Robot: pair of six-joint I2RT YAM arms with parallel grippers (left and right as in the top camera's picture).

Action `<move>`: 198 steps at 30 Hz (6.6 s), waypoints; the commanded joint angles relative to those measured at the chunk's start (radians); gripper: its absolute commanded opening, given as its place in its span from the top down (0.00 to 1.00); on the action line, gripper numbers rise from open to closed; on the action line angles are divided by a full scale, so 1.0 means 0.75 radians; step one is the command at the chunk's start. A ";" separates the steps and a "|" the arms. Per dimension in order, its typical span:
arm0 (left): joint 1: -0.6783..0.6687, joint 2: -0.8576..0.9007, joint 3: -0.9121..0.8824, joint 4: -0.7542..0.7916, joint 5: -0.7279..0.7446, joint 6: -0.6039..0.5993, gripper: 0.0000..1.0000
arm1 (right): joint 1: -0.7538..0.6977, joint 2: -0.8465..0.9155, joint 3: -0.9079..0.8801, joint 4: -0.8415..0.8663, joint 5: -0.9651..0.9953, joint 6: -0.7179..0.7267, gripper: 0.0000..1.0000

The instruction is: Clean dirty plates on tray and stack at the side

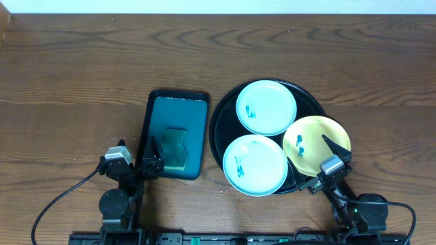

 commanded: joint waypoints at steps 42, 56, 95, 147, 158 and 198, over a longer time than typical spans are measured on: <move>0.006 1.339 1.467 -1.141 0.202 -0.112 0.16 | -0.008 1.546 1.634 -0.961 -0.093 0.128 0.01; -0.257 1.849 1.410 -1.233 0.065 -0.185 0.28 | -0.008 1.617 1.633 -1.063 -0.221 0.153 0.06; -0.304 2.130 1.327 -1.151 0.045 -0.210 0.34 | -0.008 1.617 1.633 -1.120 -0.220 0.187 0.24; -0.291 2.119 1.307 -1.107 0.104 -0.210 0.92 | -0.008 1.622 1.627 -1.243 -0.014 0.271 0.39; -0.292 2.023 1.693 -1.409 0.127 -0.156 0.92 | 0.138 1.734 1.402 -1.358 0.160 0.468 0.50; -0.363 1.846 1.686 -1.368 0.259 -0.199 0.93 | 0.373 2.094 1.059 -0.532 0.595 0.865 0.99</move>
